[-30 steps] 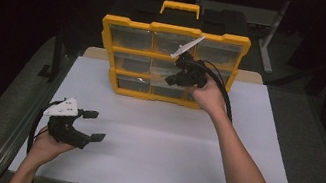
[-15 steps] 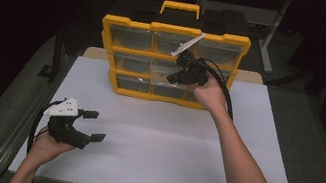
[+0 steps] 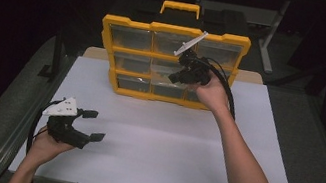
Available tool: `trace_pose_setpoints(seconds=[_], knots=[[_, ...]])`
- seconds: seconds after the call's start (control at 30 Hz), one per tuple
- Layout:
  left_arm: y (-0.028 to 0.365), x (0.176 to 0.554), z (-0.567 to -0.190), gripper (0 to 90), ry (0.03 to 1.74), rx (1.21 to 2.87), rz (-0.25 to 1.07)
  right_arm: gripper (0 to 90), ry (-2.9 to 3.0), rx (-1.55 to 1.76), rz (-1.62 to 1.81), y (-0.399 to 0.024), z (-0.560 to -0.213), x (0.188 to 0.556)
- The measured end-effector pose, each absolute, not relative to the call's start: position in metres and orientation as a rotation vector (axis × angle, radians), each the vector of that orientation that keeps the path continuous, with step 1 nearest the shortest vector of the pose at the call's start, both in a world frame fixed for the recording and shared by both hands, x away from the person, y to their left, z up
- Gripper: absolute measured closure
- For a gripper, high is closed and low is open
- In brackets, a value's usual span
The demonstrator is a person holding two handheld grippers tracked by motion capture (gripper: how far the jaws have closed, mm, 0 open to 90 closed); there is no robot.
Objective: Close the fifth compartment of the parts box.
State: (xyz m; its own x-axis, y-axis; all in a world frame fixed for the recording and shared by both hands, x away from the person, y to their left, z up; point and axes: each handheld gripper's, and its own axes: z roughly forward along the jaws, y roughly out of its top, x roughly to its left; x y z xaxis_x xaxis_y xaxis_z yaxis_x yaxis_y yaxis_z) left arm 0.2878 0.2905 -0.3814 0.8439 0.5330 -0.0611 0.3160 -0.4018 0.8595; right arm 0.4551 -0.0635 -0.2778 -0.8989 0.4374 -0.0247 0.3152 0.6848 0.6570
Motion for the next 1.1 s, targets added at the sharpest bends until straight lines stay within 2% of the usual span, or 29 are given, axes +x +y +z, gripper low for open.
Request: trace_pose_setpoints(seconds=[1.1], knots=[[0.292,0.288,-0.380,15.9,0.626,2.023,0.276,88.9,2.688,0.658,0.971,-0.061,-0.276,0.470]])
